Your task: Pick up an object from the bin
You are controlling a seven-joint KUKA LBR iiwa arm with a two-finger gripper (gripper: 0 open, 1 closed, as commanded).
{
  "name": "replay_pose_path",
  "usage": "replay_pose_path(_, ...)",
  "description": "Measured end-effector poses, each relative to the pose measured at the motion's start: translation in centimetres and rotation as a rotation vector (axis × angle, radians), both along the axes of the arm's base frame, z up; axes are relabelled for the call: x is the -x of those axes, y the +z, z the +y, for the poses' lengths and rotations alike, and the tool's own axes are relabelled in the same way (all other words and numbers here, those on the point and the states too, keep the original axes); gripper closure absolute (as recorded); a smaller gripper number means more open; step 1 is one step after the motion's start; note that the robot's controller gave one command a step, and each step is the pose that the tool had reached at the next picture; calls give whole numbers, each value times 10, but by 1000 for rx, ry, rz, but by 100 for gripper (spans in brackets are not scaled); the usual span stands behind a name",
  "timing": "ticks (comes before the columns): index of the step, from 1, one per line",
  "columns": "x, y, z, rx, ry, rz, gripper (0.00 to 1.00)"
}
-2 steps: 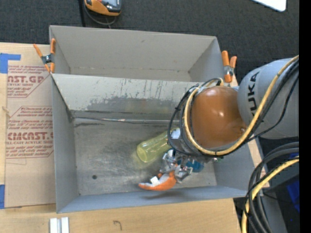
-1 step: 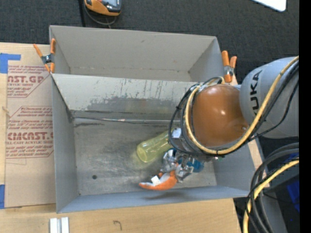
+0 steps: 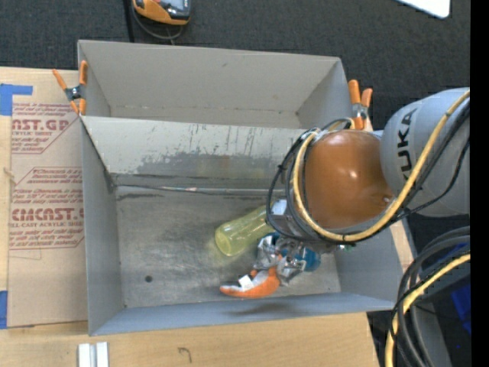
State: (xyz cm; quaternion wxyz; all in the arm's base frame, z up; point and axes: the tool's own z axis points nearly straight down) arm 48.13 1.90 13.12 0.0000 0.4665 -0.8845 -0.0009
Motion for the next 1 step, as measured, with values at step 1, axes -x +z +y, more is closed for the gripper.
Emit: replay_pose_path(1, 1, 10, 0, 0, 0, 2, 100)
